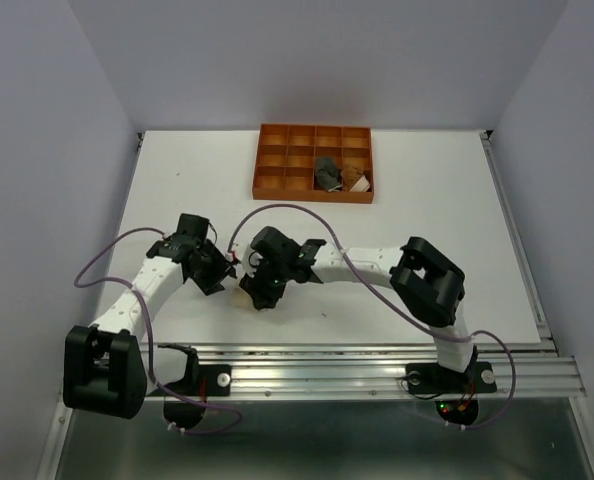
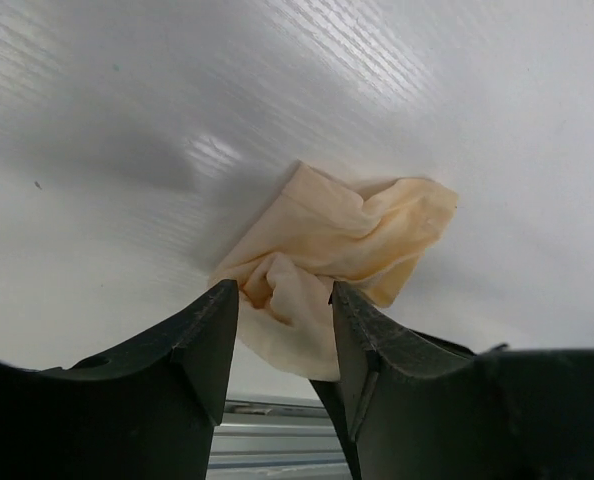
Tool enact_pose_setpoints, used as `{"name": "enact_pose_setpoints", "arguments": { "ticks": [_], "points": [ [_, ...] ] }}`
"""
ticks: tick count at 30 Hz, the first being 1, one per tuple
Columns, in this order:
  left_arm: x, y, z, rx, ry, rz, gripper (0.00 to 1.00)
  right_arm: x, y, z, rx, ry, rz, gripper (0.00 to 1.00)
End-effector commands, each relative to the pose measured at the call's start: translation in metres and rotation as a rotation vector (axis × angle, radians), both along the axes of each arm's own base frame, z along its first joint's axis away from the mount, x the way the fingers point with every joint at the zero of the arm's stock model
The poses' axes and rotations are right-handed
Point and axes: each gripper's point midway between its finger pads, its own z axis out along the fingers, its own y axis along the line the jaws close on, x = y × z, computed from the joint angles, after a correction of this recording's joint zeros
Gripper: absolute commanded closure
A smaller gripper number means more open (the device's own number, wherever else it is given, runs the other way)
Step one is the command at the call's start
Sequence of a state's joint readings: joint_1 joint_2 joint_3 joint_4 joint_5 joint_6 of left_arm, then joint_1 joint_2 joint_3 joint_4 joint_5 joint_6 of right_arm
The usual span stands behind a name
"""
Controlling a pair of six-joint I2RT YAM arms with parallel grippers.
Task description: Roll the underwear
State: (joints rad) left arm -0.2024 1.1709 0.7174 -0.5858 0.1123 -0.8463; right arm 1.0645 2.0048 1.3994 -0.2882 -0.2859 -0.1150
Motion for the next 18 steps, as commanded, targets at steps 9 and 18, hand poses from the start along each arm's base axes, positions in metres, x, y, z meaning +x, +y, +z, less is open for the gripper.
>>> {"name": "enact_pose_setpoints", "arguments": {
  "ticks": [9, 18],
  "points": [
    [-0.012, 0.007, 0.01, -0.021, -0.07, -0.007, 0.46, 0.002, -0.012, -0.046, -0.105, 0.475, -0.054, 0.99],
    [-0.018, -0.007, 0.0, -0.09, -0.095, -0.086, 0.39, 0.026, -0.021, -0.083, -0.208, 0.604, -0.266, 0.99]
  ]
}}
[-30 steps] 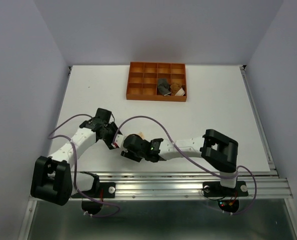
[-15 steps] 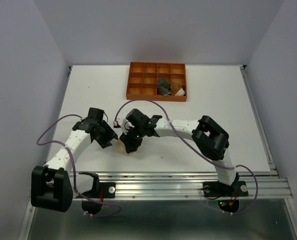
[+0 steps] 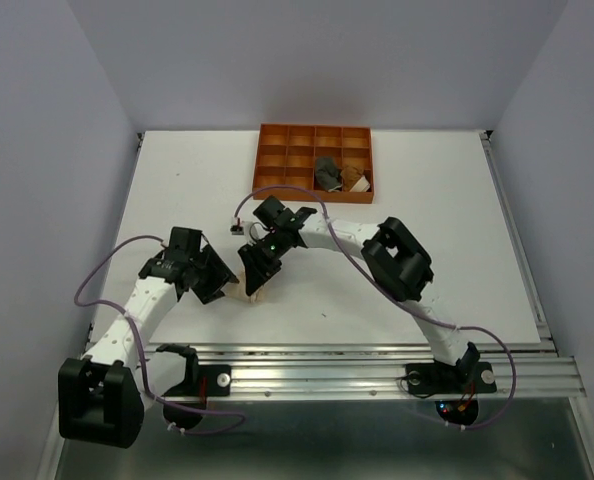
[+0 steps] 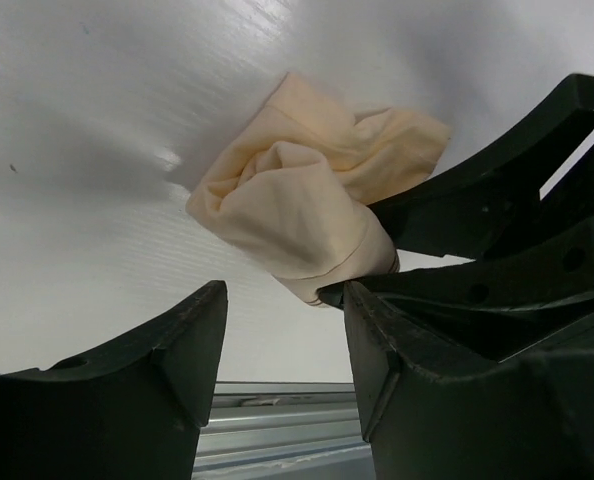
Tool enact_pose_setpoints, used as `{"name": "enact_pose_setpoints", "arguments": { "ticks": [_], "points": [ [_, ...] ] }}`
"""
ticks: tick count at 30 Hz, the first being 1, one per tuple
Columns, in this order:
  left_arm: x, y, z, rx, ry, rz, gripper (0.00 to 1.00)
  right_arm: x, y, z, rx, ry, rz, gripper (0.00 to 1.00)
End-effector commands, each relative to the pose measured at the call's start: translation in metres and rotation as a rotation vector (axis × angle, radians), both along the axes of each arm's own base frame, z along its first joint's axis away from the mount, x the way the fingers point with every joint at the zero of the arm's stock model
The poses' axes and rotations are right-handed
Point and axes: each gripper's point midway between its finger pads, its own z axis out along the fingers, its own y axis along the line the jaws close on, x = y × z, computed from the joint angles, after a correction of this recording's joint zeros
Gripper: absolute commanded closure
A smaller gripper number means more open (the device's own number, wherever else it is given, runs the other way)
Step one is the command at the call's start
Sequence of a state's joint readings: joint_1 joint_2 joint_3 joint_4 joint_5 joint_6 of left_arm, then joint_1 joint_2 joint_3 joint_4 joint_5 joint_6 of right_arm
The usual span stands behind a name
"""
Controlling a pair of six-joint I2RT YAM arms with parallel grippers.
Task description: Roll the underwear
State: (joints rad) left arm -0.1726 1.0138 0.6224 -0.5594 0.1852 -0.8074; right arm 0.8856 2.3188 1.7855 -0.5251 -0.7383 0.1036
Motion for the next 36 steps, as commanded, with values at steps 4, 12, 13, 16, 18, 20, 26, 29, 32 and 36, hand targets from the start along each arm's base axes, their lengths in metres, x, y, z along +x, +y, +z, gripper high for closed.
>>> {"name": "enact_pose_setpoints", "arguments": {
  "ticks": [4, 12, 13, 16, 18, 20, 26, 29, 32, 36],
  "points": [
    [-0.005, -0.007, -0.016, -0.029, 0.008, -0.054, 0.39, 0.008, -0.046, -0.086, -0.356, 0.036, -0.16, 0.99],
    [0.002, -0.01, -0.022, -0.05, -0.01, -0.033, 0.39, 0.016, -0.058, -0.103, -0.435, 0.03, -0.23, 0.91],
    [0.002, -0.01, -0.023, -0.052, -0.012, -0.031, 0.39, 0.017, -0.059, -0.105, -0.442, 0.026, -0.233, 0.91],
    [0.004, -0.011, -0.026, -0.059, -0.015, -0.021, 0.39, 0.019, -0.061, -0.106, -0.454, 0.008, -0.238, 0.89],
    [0.008, -0.009, -0.027, -0.055, -0.024, -0.002, 0.39, 0.02, -0.062, -0.106, -0.454, 0.003, -0.235, 0.89],
    [0.011, -0.008, -0.028, -0.05, -0.035, 0.01, 0.39, 0.019, -0.063, -0.107, -0.456, -0.003, -0.225, 0.88],
    [0.014, -0.008, -0.031, -0.064, -0.054, 0.041, 0.39, 0.018, -0.065, -0.11, -0.457, -0.004, -0.21, 0.85],
    [0.013, -0.006, -0.036, -0.05, -0.038, 0.047, 0.4, 0.018, -0.065, -0.11, -0.45, -0.011, -0.197, 0.84],
    [0.003, 0.001, -0.053, 0.0, 0.046, 0.039, 0.42, 0.022, -0.063, -0.101, -0.425, -0.046, -0.18, 0.71],
    [-0.014, 0.008, -0.067, 0.063, 0.144, 0.004, 0.45, 0.035, -0.052, -0.073, -0.338, -0.135, -0.152, 0.62]
  ]
}}
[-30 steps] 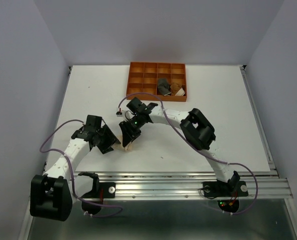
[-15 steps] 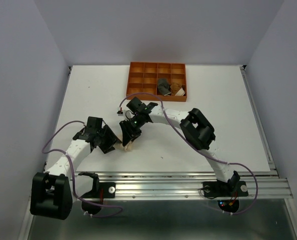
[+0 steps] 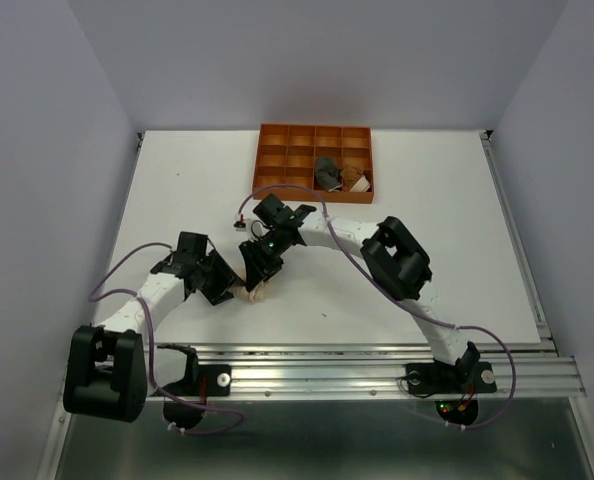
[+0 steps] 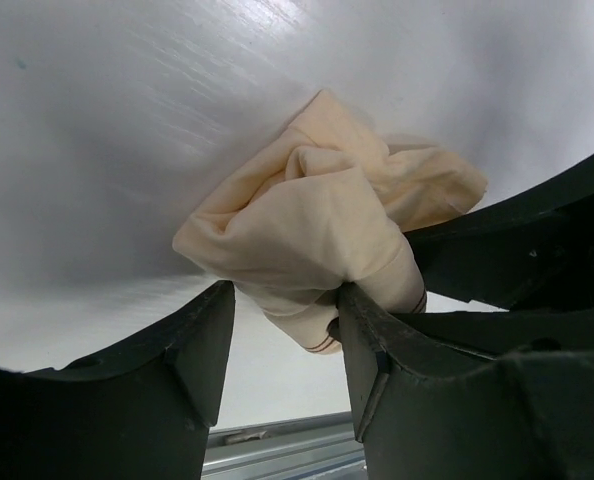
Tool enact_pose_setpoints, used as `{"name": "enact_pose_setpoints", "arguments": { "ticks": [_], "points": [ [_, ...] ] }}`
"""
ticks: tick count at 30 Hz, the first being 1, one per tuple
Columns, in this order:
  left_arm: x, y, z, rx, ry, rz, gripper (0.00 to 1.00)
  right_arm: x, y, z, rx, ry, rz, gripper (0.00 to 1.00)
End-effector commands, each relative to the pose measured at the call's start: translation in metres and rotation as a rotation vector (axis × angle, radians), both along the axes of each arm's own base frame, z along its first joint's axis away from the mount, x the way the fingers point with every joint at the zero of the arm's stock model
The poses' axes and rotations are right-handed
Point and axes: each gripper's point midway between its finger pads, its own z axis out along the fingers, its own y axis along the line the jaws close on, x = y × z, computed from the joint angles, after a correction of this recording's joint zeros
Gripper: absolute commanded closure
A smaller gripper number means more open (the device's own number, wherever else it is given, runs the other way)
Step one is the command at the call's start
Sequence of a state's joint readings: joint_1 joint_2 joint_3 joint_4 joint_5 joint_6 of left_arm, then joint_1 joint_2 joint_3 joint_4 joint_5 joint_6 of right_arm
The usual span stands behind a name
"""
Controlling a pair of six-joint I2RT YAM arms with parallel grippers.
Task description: Roll the underwear
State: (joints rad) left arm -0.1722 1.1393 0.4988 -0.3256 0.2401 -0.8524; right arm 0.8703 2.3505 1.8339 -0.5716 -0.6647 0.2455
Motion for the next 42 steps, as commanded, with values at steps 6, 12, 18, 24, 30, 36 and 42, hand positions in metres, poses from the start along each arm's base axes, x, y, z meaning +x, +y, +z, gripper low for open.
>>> {"name": "enact_pose_setpoints", "arguments": {
  "ticks": [6, 12, 18, 24, 30, 36, 42],
  "points": [
    [-0.02, 0.019, -0.025, 0.154, 0.146, -0.033, 0.46, 0.038, -0.035, -0.016, -0.127, -0.333, 0.015, 0.53],
    [-0.017, 0.018, -0.025, 0.176, 0.152, -0.063, 0.46, 0.033, -0.022, 0.012, -0.028, -0.406, 0.048, 0.45],
    [-0.009, 0.009, -0.022, 0.172, 0.144, -0.108, 0.46, 0.046, -0.027, 0.026, -0.03, -0.492, -0.01, 0.44],
    [0.002, -0.003, -0.013, 0.177, 0.109, -0.161, 0.46, 0.046, -0.026, 0.064, 0.101, -0.619, 0.004, 0.41],
    [0.008, -0.012, -0.007, 0.193, 0.089, -0.204, 0.46, 0.046, -0.03, 0.078, 0.121, -0.705, 0.019, 0.4],
    [0.01, -0.018, -0.008, 0.199, 0.091, -0.239, 0.46, 0.018, -0.021, 0.081, 0.155, -0.831, 0.168, 0.39],
    [0.012, -0.021, -0.003, 0.201, 0.085, -0.248, 0.46, 0.003, -0.013, 0.07, 0.121, -0.949, 0.287, 0.39]
  ]
}}
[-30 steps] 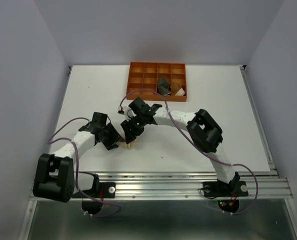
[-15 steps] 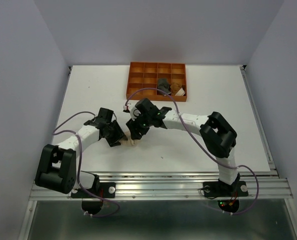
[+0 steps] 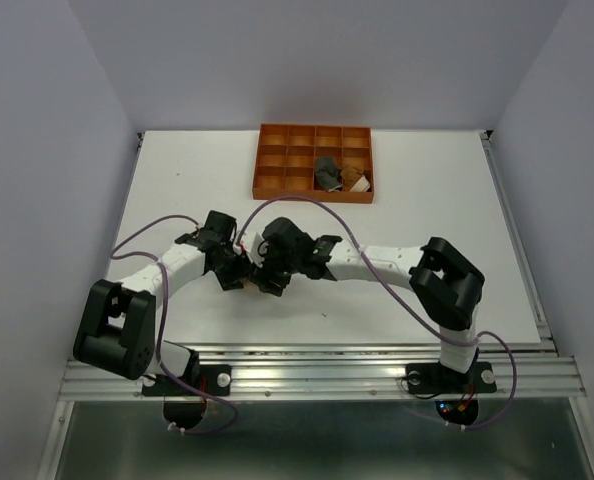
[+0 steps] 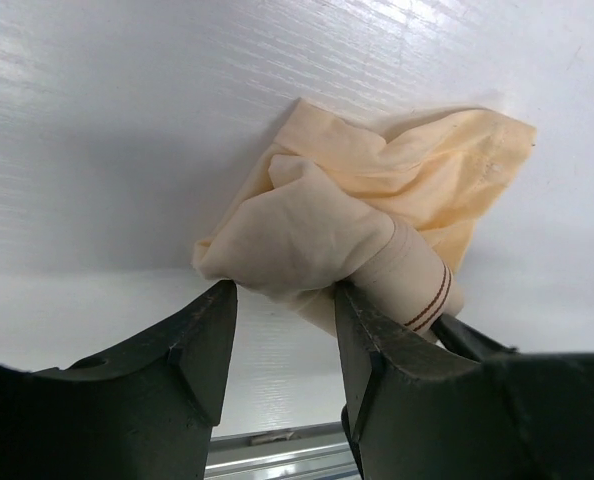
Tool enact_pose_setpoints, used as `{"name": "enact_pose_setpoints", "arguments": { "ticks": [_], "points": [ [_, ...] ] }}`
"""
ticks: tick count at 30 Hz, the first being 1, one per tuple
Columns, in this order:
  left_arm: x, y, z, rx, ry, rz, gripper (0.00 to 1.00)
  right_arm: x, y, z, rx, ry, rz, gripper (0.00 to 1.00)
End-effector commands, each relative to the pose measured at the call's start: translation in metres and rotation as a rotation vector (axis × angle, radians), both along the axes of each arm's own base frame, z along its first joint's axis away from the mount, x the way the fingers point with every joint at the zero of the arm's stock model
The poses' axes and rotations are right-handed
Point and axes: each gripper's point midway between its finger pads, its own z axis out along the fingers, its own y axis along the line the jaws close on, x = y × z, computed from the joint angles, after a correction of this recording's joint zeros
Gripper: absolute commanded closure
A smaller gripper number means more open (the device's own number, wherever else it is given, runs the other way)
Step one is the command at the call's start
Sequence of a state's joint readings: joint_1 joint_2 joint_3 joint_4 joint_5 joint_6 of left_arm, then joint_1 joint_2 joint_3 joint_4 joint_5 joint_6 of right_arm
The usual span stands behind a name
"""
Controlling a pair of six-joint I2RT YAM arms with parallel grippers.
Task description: Roll the underwear
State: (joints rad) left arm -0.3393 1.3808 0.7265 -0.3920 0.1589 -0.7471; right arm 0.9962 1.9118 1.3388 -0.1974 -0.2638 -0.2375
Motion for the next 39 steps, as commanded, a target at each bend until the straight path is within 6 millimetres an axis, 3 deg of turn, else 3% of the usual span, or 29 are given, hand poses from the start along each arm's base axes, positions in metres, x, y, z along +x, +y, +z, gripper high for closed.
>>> {"name": "enact_pose_setpoints", "arguments": {
  "ticks": [1, 8, 12, 18, 25, 39],
  "points": [
    [-0.011, 0.01, -0.006, 0.075, 0.047, -0.024, 0.46, -0.001, 0.018, 0.022, 0.035, -0.183, 0.076, 0.39],
    [-0.012, 0.008, -0.005, 0.068, 0.049, -0.03, 0.46, 0.01, 0.014, 0.009, -0.047, -0.301, 0.025, 0.39],
    [-0.013, 0.008, -0.006, 0.069, 0.053, -0.033, 0.46, 0.023, 0.008, 0.016, -0.065, -0.393, -0.025, 0.38],
    [-0.009, 0.008, -0.003, 0.073, 0.049, -0.04, 0.46, -0.009, 0.024, 0.033, 0.043, -0.325, 0.112, 0.38],
    [-0.011, 0.006, -0.003, 0.071, 0.056, -0.046, 0.46, -0.02, 0.029, 0.032, 0.068, -0.292, 0.165, 0.37],
    [-0.009, 0.002, 0.007, 0.037, 0.034, -0.053, 0.46, -0.018, 0.017, -0.03, -0.075, -0.213, 0.124, 0.39]
  ]
}}
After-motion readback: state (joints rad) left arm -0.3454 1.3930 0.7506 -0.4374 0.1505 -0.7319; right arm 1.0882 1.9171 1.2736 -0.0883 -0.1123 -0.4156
